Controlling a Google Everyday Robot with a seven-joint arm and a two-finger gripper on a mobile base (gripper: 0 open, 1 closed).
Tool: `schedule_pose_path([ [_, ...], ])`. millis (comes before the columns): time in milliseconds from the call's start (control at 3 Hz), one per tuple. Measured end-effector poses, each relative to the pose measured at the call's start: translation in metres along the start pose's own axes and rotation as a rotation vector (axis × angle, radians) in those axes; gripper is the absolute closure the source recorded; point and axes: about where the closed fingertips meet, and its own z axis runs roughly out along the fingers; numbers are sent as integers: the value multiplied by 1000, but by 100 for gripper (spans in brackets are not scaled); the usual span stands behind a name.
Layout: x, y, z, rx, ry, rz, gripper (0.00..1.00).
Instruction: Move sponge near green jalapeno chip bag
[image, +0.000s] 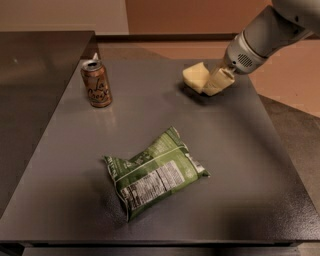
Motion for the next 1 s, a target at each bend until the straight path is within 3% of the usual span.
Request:
schedule_pose_path([
  [1000, -6, 108, -35, -304, -36, -101, 100],
])
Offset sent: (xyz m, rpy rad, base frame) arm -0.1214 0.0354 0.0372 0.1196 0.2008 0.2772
